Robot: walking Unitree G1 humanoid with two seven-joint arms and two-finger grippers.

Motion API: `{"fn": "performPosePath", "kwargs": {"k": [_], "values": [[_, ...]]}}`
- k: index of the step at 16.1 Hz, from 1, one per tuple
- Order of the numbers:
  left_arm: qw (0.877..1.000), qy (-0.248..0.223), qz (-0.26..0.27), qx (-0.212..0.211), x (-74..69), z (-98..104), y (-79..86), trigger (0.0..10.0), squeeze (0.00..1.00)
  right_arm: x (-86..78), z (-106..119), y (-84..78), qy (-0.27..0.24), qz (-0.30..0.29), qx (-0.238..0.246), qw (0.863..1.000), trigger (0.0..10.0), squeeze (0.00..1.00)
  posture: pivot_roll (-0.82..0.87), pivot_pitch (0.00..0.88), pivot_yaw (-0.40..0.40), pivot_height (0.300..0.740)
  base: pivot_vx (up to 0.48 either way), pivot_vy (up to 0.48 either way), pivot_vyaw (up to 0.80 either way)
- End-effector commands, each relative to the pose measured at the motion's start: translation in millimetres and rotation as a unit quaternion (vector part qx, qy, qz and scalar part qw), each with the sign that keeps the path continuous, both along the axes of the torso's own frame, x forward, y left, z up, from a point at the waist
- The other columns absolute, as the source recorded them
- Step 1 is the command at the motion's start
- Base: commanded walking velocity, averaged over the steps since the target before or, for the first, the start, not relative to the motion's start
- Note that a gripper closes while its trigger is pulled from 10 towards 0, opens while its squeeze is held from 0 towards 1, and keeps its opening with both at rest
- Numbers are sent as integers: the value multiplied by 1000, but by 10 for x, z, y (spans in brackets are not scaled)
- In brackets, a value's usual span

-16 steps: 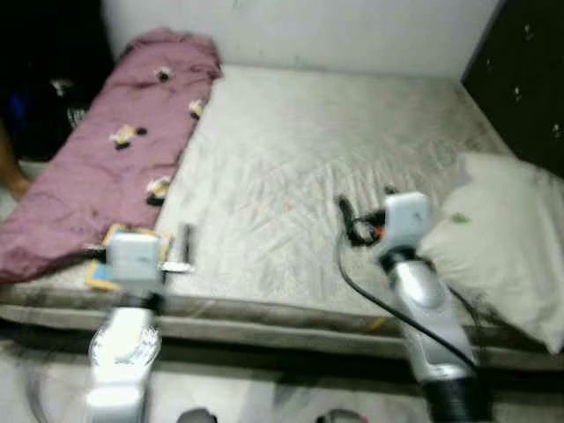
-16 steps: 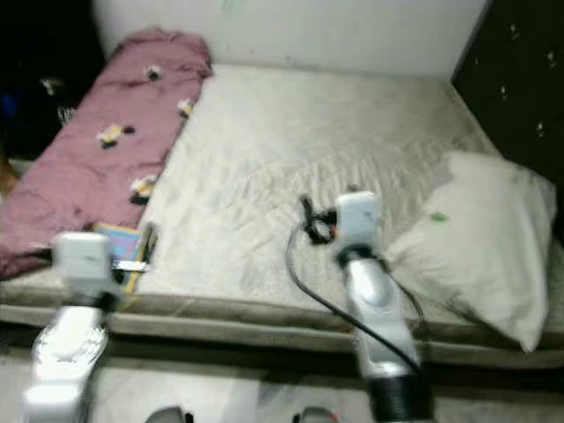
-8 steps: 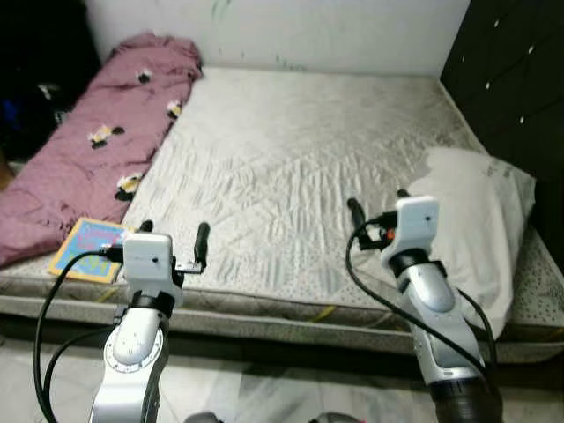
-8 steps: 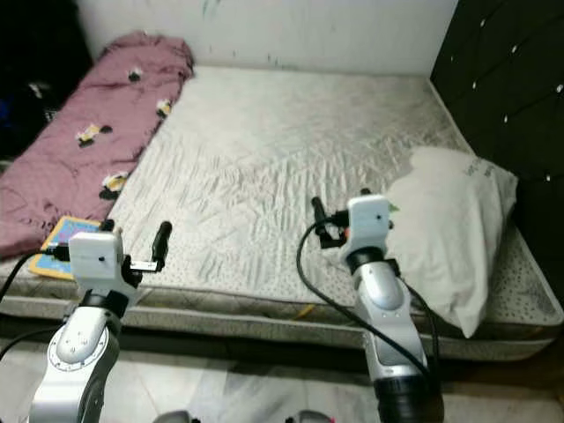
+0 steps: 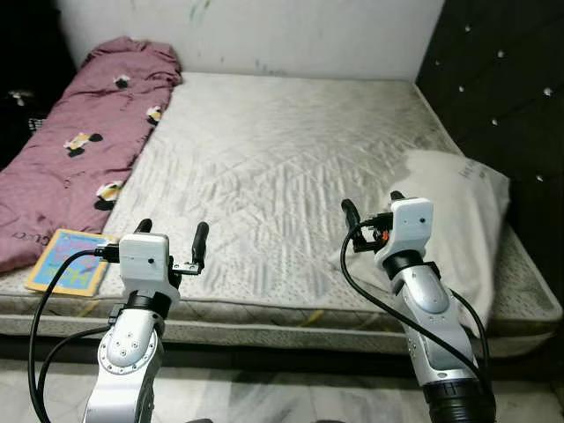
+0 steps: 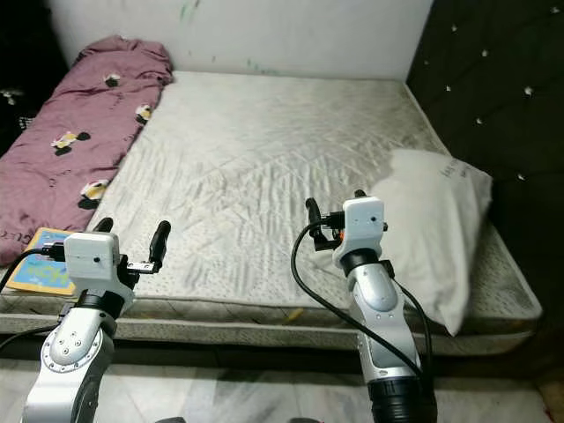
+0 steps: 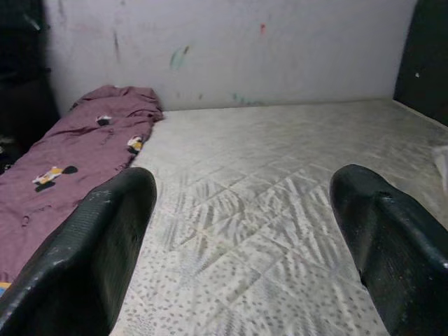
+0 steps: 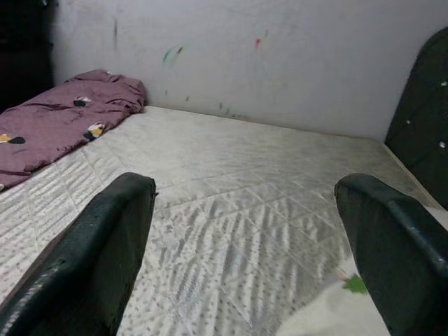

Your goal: Clean up the room

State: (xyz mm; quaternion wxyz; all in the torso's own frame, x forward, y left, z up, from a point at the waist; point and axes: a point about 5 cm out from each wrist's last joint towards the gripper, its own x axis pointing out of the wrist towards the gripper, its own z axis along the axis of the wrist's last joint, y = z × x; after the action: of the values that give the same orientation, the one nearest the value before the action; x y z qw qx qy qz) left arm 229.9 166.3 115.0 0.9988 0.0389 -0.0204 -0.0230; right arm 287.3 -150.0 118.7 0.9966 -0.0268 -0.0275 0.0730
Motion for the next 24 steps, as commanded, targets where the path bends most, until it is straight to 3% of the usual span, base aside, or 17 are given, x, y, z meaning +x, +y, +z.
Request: {"fn": "performPosePath", "kwargs": {"k": [1, 8, 14, 24], "values": [[1000, -8, -6, 2, 8, 35, -1, 10000, 0, 21, 13, 18, -2, 5, 0, 1000, 10000, 0, -52, 0, -23, 740, 337, 0, 0], [1000, 1, 19, 16, 59, 11, 29, 10000, 0, 40, 13, 18, -2, 6, -4, 1000, 10000, 0, -43, 0, -33, 740, 151, 0, 0], [999, -14, 37, 29, 82, 74, 76, 10000, 0, 44, 44, 53, -7, 12, -9, 1000, 10000, 0, -30, 0, -37, 740, 0, 0, -558], [1000, 0, 22, 17, 38, 13, 30, 10000, 0, -7, -5, 20, 1, 8, -20, 1000, 10000, 0, -48, 0, -37, 740, 0, -138, -129]]}}
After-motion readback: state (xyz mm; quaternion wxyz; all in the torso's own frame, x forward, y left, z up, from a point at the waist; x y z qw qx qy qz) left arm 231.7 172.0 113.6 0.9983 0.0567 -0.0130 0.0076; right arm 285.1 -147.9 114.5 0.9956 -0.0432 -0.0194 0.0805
